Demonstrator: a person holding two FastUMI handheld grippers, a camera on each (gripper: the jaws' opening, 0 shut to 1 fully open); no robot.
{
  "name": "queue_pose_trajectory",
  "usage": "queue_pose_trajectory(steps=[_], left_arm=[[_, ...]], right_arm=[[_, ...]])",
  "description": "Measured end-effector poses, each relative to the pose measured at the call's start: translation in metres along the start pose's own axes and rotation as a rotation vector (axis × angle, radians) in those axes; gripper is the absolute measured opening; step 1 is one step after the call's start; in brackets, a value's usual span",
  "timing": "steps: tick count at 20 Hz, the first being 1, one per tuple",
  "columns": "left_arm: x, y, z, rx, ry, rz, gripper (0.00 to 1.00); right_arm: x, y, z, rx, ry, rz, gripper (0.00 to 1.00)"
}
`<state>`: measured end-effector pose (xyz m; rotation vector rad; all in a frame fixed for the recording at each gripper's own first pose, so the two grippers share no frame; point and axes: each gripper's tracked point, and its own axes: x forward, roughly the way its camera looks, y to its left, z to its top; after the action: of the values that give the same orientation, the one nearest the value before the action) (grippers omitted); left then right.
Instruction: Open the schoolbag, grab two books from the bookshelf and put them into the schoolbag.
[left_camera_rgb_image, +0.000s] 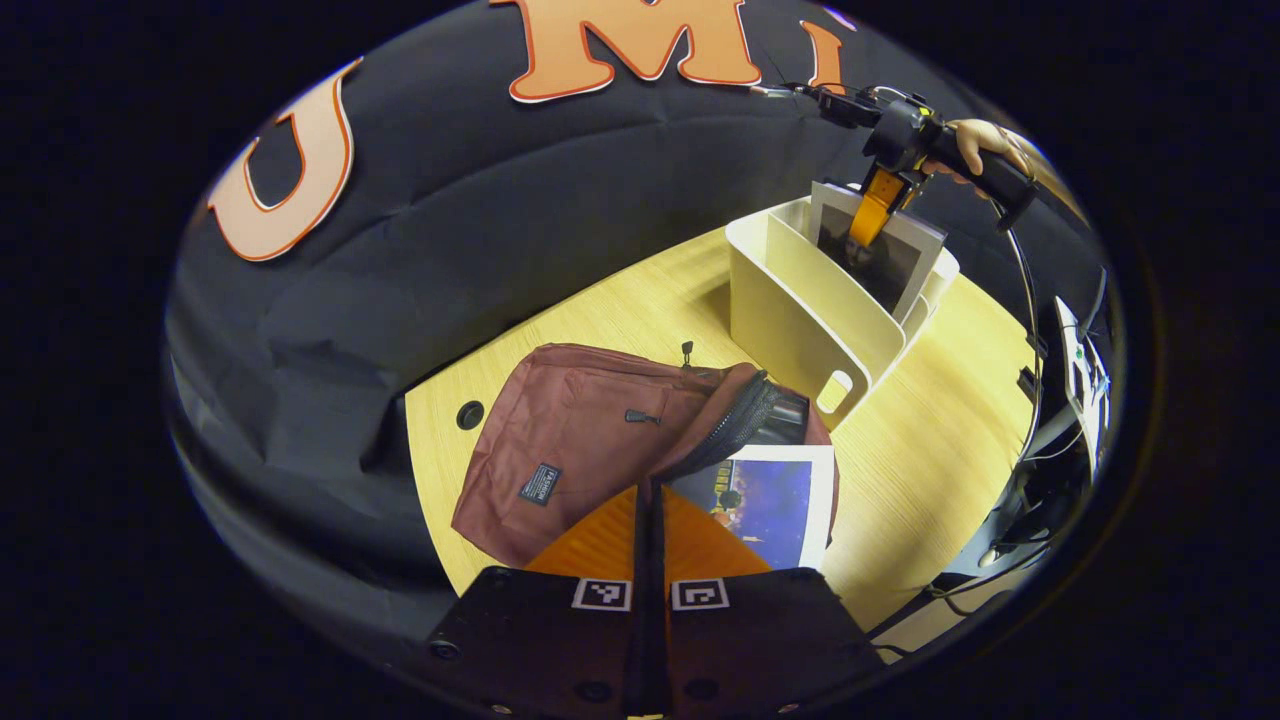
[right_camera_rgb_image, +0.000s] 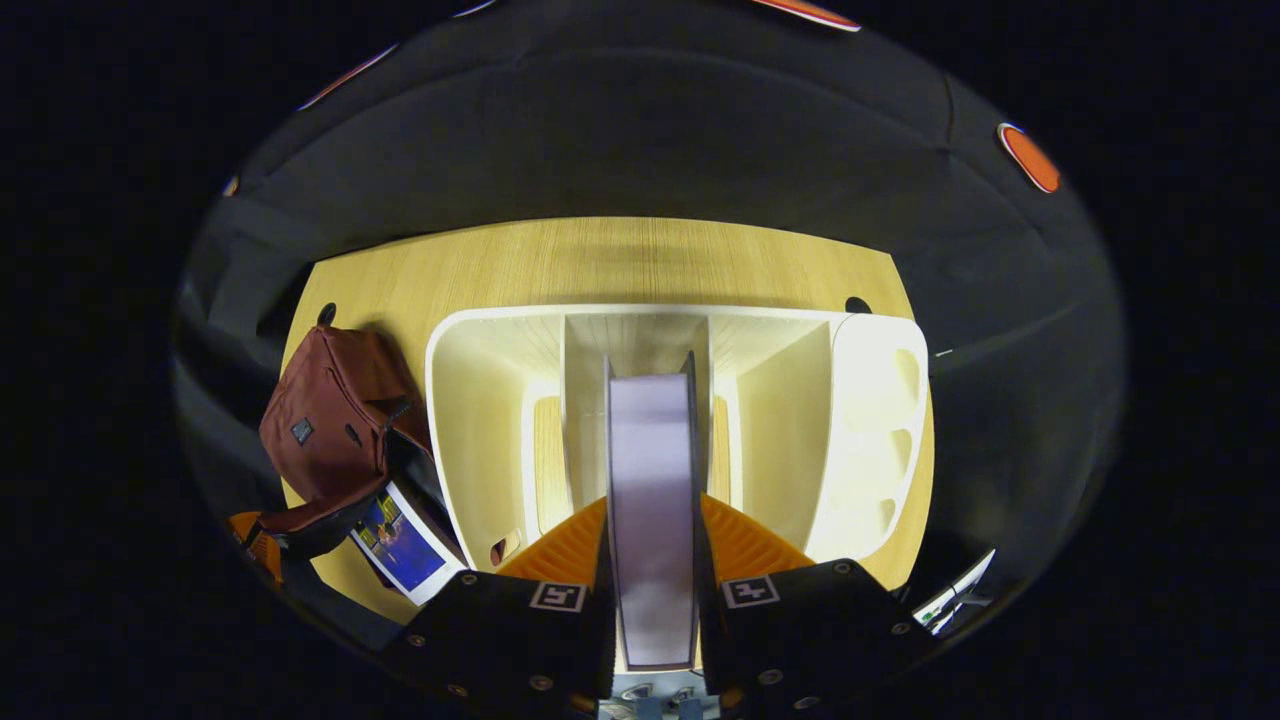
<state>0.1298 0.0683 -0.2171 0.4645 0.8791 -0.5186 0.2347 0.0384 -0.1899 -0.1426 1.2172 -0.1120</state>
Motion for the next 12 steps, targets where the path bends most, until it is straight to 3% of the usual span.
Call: queue_pose_trajectory(steps=[12], left_arm=[[0.001,0.003,0.0,0.037,-0.011,-0.002,0.01]], right_arm=[[-0.162,-0.005,0.018,0.067,-0.252,0.007,0.33]])
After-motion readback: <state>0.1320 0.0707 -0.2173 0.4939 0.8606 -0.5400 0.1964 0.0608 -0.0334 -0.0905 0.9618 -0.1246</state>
